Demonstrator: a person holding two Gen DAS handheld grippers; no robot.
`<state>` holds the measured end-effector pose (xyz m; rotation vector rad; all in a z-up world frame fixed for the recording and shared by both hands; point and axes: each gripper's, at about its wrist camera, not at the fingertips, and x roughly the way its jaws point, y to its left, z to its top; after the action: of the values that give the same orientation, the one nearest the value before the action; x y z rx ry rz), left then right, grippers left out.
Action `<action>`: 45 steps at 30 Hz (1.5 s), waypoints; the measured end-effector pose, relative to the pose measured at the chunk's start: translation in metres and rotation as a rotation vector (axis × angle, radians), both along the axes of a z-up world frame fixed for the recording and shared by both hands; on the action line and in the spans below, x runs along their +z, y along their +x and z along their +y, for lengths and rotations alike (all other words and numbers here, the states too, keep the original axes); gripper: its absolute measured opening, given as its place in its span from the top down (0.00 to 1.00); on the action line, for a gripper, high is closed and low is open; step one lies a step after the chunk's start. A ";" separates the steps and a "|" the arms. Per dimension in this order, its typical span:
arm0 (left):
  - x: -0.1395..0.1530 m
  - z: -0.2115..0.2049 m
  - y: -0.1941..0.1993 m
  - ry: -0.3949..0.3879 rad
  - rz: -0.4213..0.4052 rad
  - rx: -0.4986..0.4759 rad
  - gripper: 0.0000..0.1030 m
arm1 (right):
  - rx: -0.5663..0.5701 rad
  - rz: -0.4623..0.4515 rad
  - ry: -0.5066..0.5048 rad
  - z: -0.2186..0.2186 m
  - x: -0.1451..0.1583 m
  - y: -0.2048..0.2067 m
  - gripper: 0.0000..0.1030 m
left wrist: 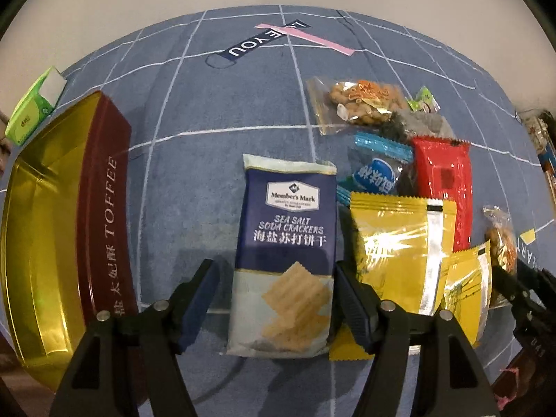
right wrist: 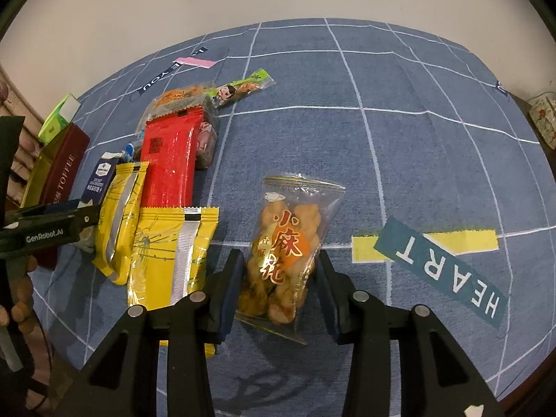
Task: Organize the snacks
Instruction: 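Grasp the blue soda cracker pack with the left tool while the right tool grasps the clear dough-twist bag, then carry the cracker pack with the left tool into the gold tin tray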
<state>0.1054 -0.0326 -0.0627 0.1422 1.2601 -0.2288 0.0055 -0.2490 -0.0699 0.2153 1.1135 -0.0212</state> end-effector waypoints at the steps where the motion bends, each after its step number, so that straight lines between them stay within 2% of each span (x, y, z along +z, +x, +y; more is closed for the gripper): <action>1: 0.000 0.001 0.000 0.003 -0.002 -0.001 0.33 | 0.000 0.000 -0.001 0.000 0.000 0.000 0.62; 4: 0.000 0.000 0.000 0.003 -0.007 -0.006 0.35 | -0.002 0.003 -0.004 0.000 0.000 0.000 0.62; 7: 0.001 0.002 -0.002 0.001 -0.019 -0.016 0.47 | -0.002 0.004 -0.004 0.001 0.000 0.001 0.62; 15: 0.003 0.002 -0.003 0.005 -0.012 -0.011 0.48 | 0.004 0.013 -0.024 0.003 -0.001 0.002 0.62; 28: 0.046 0.016 -0.020 -0.065 -0.056 -0.006 0.49 | 0.008 0.020 -0.046 0.006 -0.002 0.003 0.61; 35: 0.077 0.047 -0.021 -0.069 -0.110 0.033 0.48 | 0.007 0.026 -0.063 0.008 -0.002 0.004 0.61; 39: 0.087 0.080 -0.016 -0.059 -0.135 0.100 0.48 | 0.004 0.032 -0.079 0.010 -0.002 0.005 0.61; 45: 0.082 0.139 -0.011 -0.033 -0.130 0.227 0.48 | -0.001 0.046 -0.111 0.013 -0.003 0.007 0.61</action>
<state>0.0946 0.1062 0.0191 -0.0151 1.1322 -0.0431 0.0122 -0.2356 -0.0732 0.1162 1.1547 -0.0887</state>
